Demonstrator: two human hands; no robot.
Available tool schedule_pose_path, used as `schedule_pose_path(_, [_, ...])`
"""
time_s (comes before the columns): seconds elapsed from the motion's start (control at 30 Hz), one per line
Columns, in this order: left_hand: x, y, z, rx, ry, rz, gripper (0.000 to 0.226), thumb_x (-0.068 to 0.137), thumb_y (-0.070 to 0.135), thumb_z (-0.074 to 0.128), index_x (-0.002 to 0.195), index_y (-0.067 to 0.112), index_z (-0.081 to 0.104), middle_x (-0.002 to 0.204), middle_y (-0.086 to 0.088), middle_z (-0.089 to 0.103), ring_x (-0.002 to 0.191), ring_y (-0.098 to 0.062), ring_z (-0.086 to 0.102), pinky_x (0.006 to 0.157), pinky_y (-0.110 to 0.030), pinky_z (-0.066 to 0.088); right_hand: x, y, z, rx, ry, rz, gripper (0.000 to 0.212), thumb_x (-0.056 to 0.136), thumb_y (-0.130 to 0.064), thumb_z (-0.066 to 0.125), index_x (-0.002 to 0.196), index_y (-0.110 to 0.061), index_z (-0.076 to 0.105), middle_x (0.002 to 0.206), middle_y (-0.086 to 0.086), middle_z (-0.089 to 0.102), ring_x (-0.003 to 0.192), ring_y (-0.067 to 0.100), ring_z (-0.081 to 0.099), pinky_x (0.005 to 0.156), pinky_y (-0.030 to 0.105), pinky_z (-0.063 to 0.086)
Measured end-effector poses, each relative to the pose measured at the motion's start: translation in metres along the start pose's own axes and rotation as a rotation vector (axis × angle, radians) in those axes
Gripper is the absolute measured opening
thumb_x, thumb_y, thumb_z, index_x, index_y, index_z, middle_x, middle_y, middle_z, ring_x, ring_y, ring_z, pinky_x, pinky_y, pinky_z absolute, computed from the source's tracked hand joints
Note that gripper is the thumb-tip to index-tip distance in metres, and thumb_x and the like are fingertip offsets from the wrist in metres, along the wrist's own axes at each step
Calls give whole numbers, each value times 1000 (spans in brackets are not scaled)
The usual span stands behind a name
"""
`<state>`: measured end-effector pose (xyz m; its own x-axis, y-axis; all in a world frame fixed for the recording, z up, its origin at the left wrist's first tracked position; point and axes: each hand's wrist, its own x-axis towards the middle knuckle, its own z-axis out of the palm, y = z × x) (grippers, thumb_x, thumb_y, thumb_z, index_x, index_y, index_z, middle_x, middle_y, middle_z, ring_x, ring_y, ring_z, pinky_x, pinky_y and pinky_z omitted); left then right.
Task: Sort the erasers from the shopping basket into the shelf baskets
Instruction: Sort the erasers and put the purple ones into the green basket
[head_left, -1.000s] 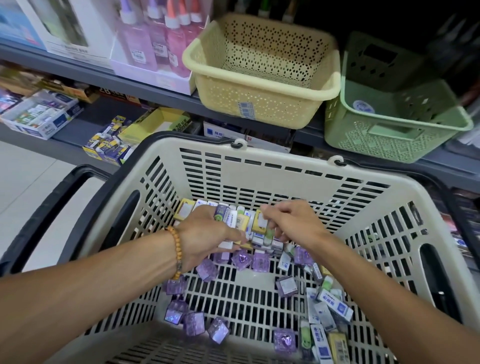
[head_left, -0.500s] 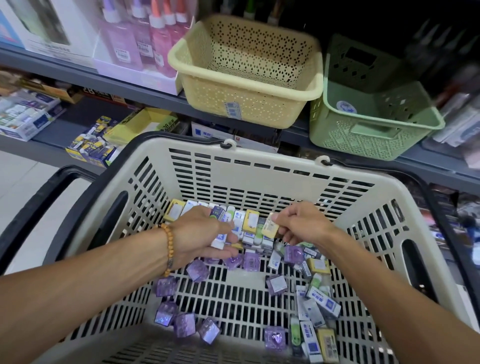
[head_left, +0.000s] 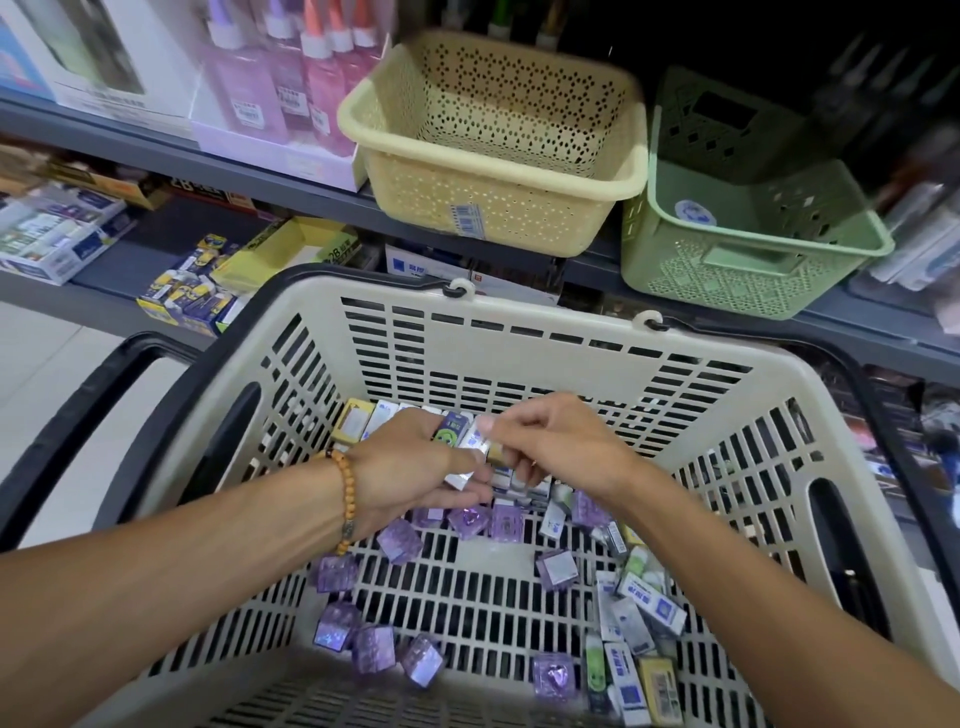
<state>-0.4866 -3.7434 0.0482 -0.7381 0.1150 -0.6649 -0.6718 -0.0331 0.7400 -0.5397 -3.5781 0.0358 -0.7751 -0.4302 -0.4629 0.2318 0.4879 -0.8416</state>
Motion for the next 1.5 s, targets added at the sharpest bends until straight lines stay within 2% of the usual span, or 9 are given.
schedule_pose_path(0.3, [-34,-17,-35,-124,129,-196,20,89,3,63,107,-5,61,94,-20,70,78,-26,74,64,-30,59,24,-4,15,103,48,65,18,97,-19,59,88,-6,68,70,4,67,53,11,59,49,20,49])
schedule_pose_path(0.43, [-61,-28,-51,-47,186,-181,27,87,13,69,113,9,66,111,-8,69,89,-24,69,74,-37,60,56,-14,51,39,-48,56,16,97,-21,59,89,-9,67,71,4,67,50,9,61,47,20,48])
schedule_pose_path(0.63, [-63,-24,-53,74,270,-105,19,84,14,72,100,4,69,88,-14,73,77,-20,71,67,-30,58,86,-33,85,40,-127,75,12,95,-5,57,87,-7,66,86,13,72,62,13,68,60,24,57])
schedule_pose_path(0.87, [-57,-22,-41,11,286,-39,27,75,-4,76,97,3,62,79,-5,67,63,-9,71,56,-21,56,35,-34,52,56,-192,39,34,95,-41,60,92,-10,71,76,3,70,63,11,63,59,24,51])
schedule_pose_path(1.03, [-50,-22,-21,88,194,43,24,79,2,75,101,0,66,80,-7,70,73,-14,72,66,-24,59,-10,-34,36,-110,-258,-7,10,90,-25,69,90,-16,72,74,3,71,63,8,64,60,21,53])
schedule_pose_path(1.2, [-41,-29,11,367,21,127,16,82,12,75,96,7,69,84,-5,71,78,-17,71,71,-25,59,-47,-31,-25,-124,-15,26,13,94,-22,65,93,-10,68,83,10,72,64,11,67,69,30,55])
schedule_pose_path(1.33, [-18,-41,52,886,-180,325,26,83,22,75,106,18,65,97,7,65,88,-8,64,82,-20,54,-80,-11,-75,-158,171,12,17,95,-26,63,93,-10,67,84,6,71,65,10,69,75,34,59])
schedule_pose_path(1.43, [10,-52,90,1168,-376,507,52,80,26,77,127,25,55,115,10,56,105,-7,54,87,-10,42,-95,5,-91,-101,258,-20,18,95,-28,63,89,-12,65,77,2,70,65,12,68,58,21,54])
schedule_pose_path(1.5, [32,-61,112,1386,-501,650,75,78,25,78,142,29,39,136,4,45,122,-13,43,99,-20,36,-98,11,-95,-97,286,-50,17,95,-28,63,89,-12,65,77,3,71,63,11,68,56,21,53])
